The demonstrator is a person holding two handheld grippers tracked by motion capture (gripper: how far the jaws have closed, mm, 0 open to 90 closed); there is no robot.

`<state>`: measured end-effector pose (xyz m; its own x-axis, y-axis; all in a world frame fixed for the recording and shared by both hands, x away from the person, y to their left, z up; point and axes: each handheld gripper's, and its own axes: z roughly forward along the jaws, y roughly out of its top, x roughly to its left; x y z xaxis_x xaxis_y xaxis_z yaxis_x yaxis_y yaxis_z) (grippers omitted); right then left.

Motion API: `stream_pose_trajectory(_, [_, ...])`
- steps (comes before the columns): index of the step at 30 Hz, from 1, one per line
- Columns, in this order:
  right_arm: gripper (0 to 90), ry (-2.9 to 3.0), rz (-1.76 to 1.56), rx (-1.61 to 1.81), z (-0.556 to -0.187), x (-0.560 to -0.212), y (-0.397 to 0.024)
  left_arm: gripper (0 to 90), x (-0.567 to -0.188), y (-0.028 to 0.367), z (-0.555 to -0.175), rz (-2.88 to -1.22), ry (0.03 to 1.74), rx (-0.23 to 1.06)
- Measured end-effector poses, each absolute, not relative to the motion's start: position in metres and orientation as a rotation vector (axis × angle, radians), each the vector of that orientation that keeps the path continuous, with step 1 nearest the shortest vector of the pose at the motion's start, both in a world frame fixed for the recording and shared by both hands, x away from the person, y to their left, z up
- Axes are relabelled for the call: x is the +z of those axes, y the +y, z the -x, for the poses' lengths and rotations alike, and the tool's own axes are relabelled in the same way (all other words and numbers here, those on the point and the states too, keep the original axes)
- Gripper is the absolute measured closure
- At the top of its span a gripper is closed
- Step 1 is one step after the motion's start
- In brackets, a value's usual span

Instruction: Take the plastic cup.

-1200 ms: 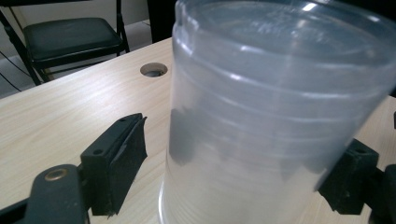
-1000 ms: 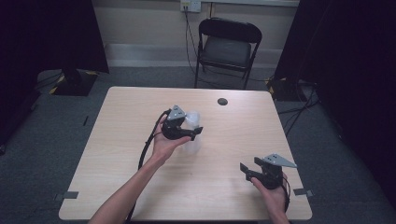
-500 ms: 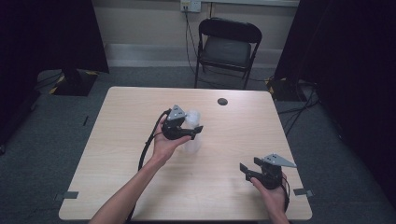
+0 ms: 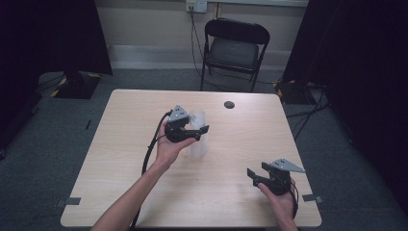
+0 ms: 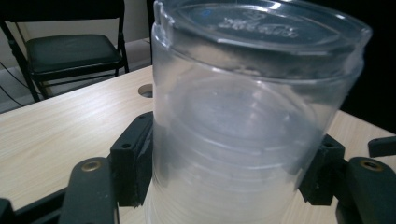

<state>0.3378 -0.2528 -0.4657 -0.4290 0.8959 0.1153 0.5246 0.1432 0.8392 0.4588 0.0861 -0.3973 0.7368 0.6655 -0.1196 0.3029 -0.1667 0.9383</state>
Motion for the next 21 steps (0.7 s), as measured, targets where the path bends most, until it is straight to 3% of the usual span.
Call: stream_pose_trajectory(21, [31.5, 2.015, -1.362, 1.205, -0.339, -0.467, -0.253, 34.7, -0.380, 0.092, -0.453, -1.665, 0.740, 0.404])
